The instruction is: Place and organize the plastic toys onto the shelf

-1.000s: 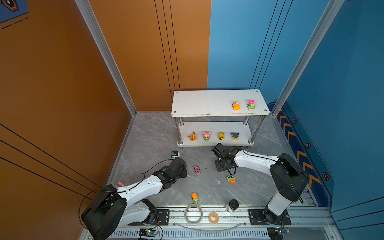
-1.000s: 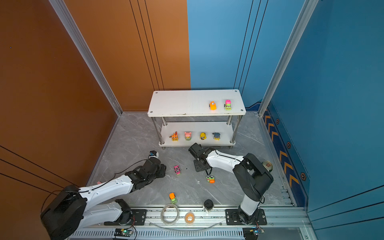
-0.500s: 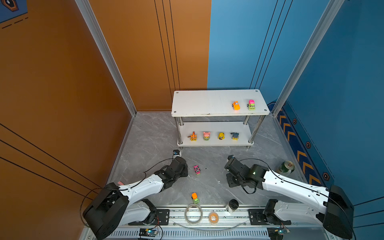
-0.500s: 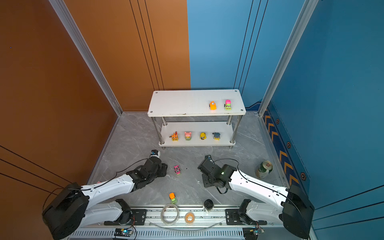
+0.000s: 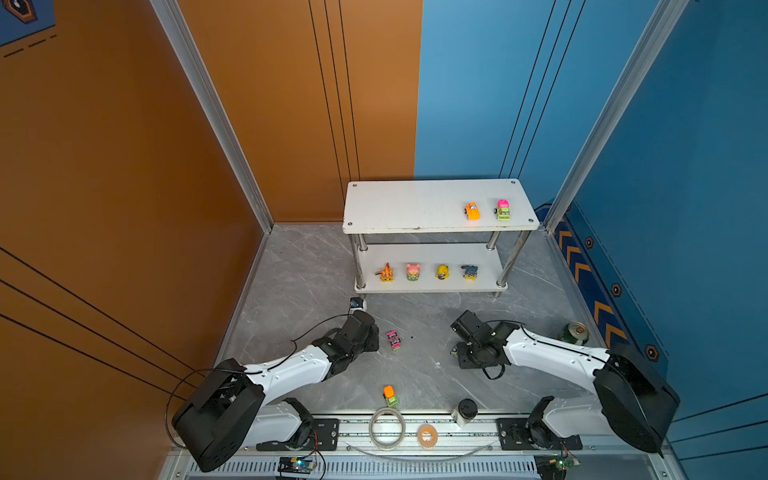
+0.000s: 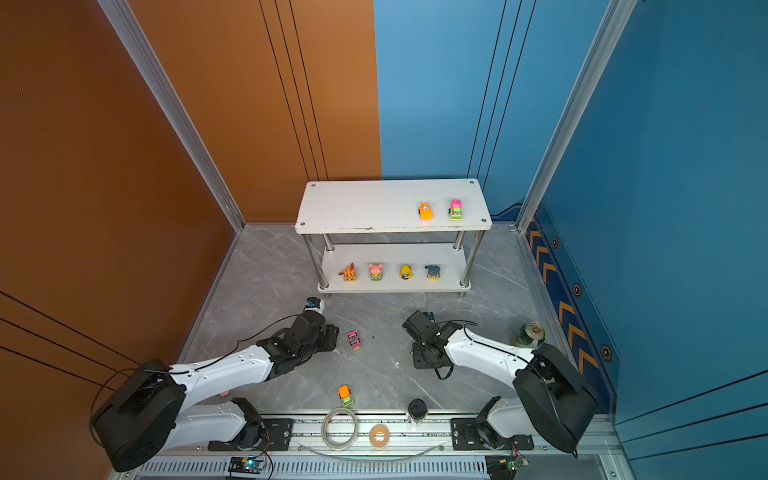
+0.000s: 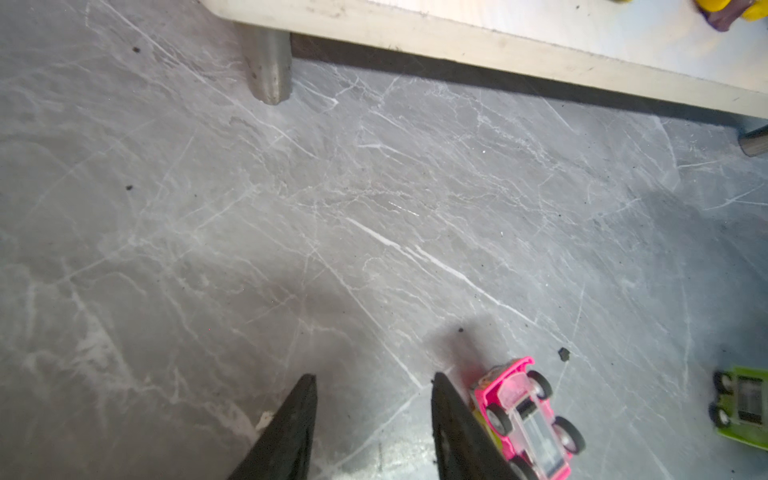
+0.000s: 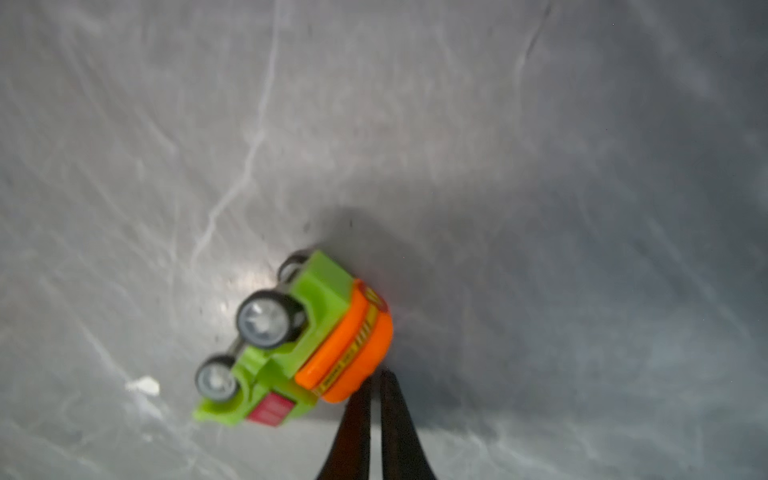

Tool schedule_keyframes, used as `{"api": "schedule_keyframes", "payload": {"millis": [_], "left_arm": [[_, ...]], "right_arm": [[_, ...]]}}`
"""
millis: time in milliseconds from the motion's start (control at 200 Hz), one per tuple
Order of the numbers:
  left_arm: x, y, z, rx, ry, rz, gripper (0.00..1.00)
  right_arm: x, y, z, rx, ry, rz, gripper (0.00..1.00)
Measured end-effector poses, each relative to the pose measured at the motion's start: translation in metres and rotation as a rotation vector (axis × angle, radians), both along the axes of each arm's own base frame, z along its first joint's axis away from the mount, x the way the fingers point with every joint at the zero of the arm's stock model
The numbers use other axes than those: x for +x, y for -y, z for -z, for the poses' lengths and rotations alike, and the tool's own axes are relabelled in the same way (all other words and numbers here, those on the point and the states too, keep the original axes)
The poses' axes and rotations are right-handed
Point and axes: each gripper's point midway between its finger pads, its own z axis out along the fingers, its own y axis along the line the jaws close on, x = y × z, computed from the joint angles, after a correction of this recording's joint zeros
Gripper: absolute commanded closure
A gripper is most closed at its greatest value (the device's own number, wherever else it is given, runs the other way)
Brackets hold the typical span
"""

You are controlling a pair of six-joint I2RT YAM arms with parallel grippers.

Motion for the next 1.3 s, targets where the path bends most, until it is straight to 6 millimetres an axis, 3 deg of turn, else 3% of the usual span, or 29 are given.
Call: {"api": "schedule_keyframes", "payload": {"millis": [190,275,365,486,646,1301], "left_arm": [[0.0,-0.001,-0.002,-0.004,0.005,-0.002,0.53],[0.0,-0.001,-0.002,-0.004,0.005,-0.002,0.53],[0.001,-0.001,-0.002,-0.004,0.006,-0.003,0.53],[0.002,-0.002,-0.001,-0.005,0.005,-0.008,0.53],[0.001,0.0,0.009,0.006,-0.022,0.0,0.53],[0.001,0.003,-0.001,-0.021,-0.003,0.008,0.53]], "right_arm": [[0.066,-0.027,-0.038,0.054,0.147,-0.043,0.88],[0.077,-0.035,-0.05,0.083,0.196,-0.058,0.84],[0.073,-0.035,-0.054,0.104,0.208,-0.07,0.77],[0.056,-0.026,-0.052,0.151,0.204,-0.072,0.76],[0.042,-0.016,-0.038,0.204,0.167,-0.078,0.97],[0.027,-0.064,-0.026,0.219,0.155,-0.235,1.0]]}}
